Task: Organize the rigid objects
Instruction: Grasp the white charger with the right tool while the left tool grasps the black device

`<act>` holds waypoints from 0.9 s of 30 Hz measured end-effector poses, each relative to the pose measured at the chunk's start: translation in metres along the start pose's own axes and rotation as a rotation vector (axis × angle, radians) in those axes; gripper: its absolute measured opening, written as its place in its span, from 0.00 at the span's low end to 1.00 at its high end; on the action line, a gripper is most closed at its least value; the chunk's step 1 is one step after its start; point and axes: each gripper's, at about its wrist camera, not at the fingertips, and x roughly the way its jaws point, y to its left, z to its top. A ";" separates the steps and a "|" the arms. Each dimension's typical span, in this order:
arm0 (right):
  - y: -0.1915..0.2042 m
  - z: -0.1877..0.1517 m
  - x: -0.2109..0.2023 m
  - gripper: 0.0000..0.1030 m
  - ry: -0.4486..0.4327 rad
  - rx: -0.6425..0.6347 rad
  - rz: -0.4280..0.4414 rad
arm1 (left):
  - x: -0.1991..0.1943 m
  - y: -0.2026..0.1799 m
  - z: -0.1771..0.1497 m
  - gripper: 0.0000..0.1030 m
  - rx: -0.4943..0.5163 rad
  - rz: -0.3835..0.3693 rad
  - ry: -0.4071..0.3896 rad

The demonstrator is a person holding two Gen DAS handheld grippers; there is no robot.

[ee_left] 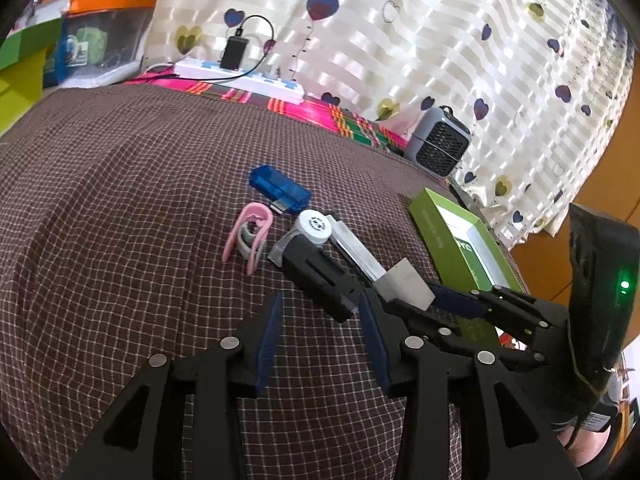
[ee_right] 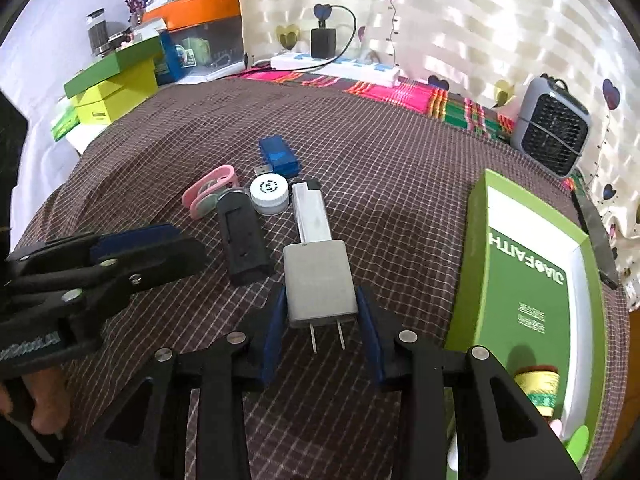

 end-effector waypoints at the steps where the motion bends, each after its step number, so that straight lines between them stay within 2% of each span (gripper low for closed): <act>1: 0.002 0.001 0.003 0.35 0.003 -0.005 -0.002 | -0.001 0.001 0.000 0.38 -0.002 0.000 -0.002; 5: 0.011 0.005 0.010 0.34 0.012 -0.026 0.003 | -0.003 0.004 0.000 0.38 -0.010 0.003 -0.005; 12: 0.033 -0.002 0.004 0.34 0.004 -0.104 0.094 | -0.003 0.011 0.002 0.38 -0.024 0.017 -0.011; 15: 0.030 -0.006 0.001 0.34 0.003 -0.091 0.076 | 0.000 0.008 0.002 0.38 -0.011 0.032 -0.004; 21: 0.013 -0.011 -0.007 0.34 0.003 -0.026 0.033 | 0.018 -0.003 0.004 0.38 0.052 0.108 0.032; 27: 0.007 -0.015 -0.010 0.34 0.001 0.002 0.028 | 0.032 -0.013 0.009 0.36 0.104 0.156 0.057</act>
